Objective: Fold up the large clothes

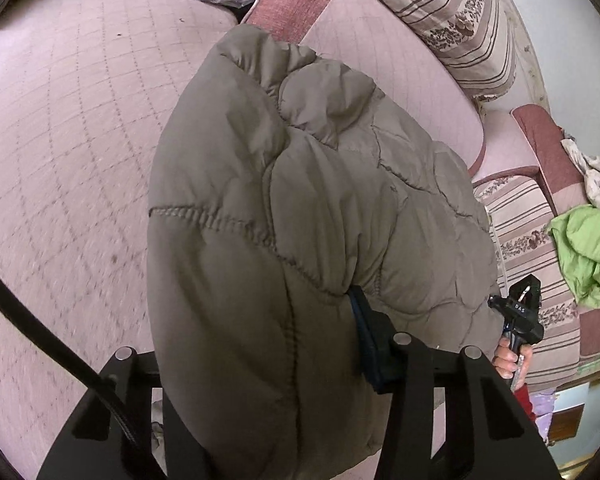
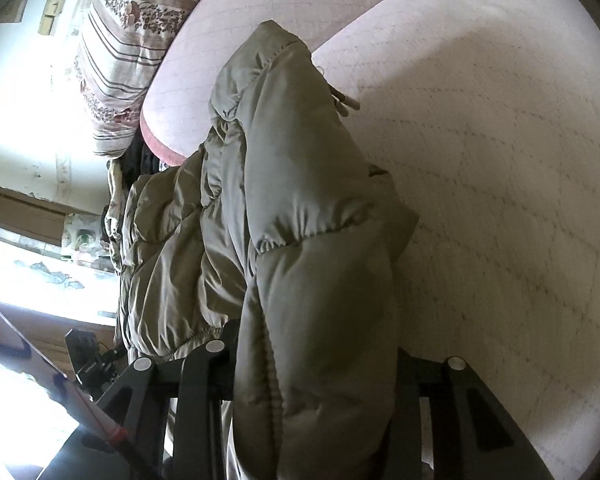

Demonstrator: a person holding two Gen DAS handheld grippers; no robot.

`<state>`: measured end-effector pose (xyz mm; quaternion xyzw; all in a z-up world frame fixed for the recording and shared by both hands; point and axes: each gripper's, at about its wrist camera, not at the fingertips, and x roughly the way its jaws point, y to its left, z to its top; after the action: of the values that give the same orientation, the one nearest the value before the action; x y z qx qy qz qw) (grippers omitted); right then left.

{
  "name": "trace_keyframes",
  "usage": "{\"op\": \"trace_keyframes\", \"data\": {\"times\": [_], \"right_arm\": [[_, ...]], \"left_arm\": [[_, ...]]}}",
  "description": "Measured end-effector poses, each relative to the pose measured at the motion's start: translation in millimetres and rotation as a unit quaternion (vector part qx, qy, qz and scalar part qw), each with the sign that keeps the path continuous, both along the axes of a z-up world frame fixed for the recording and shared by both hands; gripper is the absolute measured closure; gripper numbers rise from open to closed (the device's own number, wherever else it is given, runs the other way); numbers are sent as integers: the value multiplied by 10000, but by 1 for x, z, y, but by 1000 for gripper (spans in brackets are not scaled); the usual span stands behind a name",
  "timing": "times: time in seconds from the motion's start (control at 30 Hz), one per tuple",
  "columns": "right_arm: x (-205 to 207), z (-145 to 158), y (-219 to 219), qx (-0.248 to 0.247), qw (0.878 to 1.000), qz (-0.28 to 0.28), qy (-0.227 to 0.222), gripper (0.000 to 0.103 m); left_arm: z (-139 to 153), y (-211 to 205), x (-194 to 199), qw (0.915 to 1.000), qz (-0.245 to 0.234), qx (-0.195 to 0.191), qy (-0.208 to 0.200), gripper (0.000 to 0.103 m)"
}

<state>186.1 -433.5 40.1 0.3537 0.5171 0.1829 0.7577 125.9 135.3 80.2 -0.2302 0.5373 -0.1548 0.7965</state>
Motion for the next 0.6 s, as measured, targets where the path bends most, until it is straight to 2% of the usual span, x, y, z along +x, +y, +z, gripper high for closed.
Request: {"op": "trace_keyframes", "data": {"times": [0.13, 0.3, 0.4, 0.43, 0.47, 0.53, 0.6], "right_arm": [[-4, -2, 0, 2, 10000, -70, 7, 65], [3, -4, 3, -161, 9997, -188, 59, 65], [5, -9, 0, -134, 9994, -311, 89, 64], [4, -11, -1, -139, 9993, -345, 94, 63], [4, -11, -2, -164, 9991, -374, 94, 60], [3, -8, -1, -386, 9981, -474, 80, 50], [2, 0, 2, -854, 9942, -647, 71, 38]], "left_arm": [[0, -3, 1, 9998, 22, 172, -22, 55], [-5, -11, 19, 9994, 72, 346, -2, 51], [-7, -14, 26, 9988, 129, 471, 5, 45], [-7, -16, 28, 9984, 164, 534, 22, 40], [-6, -17, 30, 9977, 231, 634, 50, 36], [-3, -20, 31, 9969, 278, 732, 72, 36], [4, -21, 28, 9963, 286, 803, 51, 36]]}}
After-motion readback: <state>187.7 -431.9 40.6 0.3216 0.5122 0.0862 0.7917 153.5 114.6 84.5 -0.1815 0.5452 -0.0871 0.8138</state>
